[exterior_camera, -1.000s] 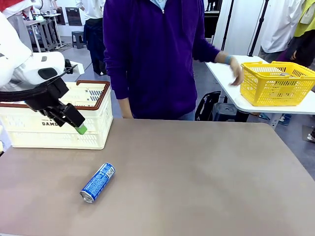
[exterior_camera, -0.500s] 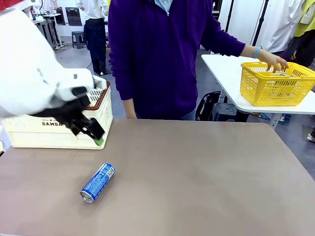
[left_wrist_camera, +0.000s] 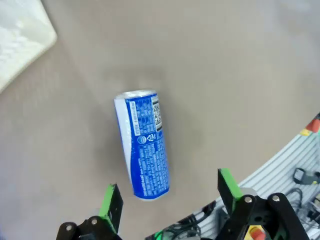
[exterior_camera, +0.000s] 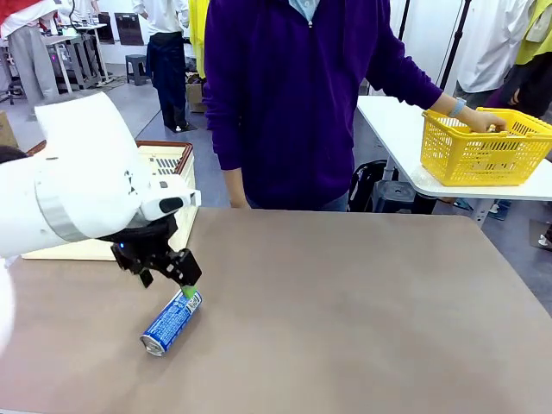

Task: Place the drinks into the Shopping basket.
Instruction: Pick up one drink and place it into the Shopping basket.

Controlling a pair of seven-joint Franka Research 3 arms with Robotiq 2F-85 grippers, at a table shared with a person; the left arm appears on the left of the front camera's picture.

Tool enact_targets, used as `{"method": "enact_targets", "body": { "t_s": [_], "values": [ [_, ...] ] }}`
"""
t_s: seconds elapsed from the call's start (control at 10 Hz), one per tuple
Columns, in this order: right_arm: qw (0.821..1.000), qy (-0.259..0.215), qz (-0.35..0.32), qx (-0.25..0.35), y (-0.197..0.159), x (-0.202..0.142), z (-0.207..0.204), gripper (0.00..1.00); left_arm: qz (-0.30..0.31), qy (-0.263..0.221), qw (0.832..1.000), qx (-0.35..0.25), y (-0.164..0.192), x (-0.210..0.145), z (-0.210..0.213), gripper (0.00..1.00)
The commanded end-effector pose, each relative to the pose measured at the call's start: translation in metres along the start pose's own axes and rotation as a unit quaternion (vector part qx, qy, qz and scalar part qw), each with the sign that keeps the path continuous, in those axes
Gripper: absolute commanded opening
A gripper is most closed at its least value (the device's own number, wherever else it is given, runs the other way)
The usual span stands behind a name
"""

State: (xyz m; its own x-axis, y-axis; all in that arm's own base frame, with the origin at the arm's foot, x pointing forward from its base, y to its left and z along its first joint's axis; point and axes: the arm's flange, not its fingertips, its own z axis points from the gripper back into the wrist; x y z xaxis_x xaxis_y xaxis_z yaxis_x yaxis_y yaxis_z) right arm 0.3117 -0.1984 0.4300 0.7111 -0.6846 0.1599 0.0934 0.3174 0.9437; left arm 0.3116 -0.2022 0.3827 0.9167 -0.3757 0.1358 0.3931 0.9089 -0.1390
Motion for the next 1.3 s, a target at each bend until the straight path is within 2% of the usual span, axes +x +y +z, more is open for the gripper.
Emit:
{"method": "enact_targets", "body": {
  "t_s": [0.0,0.2,0.6,0.8,0.9,1.0,1.1,1.2],
  "values": [
    [1.000,0.001,0.005,0.005,0.001,0.001,0.001,1.00,0.021,0.015,0.999,-0.035,0.021,-0.016,-0.031,1.00],
    [1.000,0.001,0.005,0.005,0.001,0.001,0.001,1.00,-0.004,0.025,0.999,-0.036,0.031,-0.008,-0.049,1.00],
    [1.000,0.001,0.005,0.005,0.001,0.001,0.001,1.00,-0.061,0.023,0.998,0.012,0.030,0.008,-0.075,1.00],
    [1.000,0.001,0.005,0.005,0.001,0.001,0.001,1.00,-0.055,0.022,0.998,0.016,0.030,0.012,-0.079,1.00],
    [1.000,0.001,0.005,0.005,0.001,0.001,0.001,1.00,-0.050,0.011,0.998,0.030,0.029,0.014,-0.079,0.61],
    [1.000,0.001,0.005,0.005,0.001,0.001,0.001,1.00,-0.062,0.010,0.997,0.034,0.027,0.018,-0.081,0.05],
    [1.000,0.001,0.005,0.005,0.001,0.001,0.001,1.00,-0.064,0.017,0.997,0.034,0.025,0.020,-0.084,0.00],
    [1.000,0.001,0.005,0.005,0.001,0.001,0.001,1.00,-0.063,0.026,0.997,0.031,0.025,0.022,-0.088,0.00]
  ]
}}
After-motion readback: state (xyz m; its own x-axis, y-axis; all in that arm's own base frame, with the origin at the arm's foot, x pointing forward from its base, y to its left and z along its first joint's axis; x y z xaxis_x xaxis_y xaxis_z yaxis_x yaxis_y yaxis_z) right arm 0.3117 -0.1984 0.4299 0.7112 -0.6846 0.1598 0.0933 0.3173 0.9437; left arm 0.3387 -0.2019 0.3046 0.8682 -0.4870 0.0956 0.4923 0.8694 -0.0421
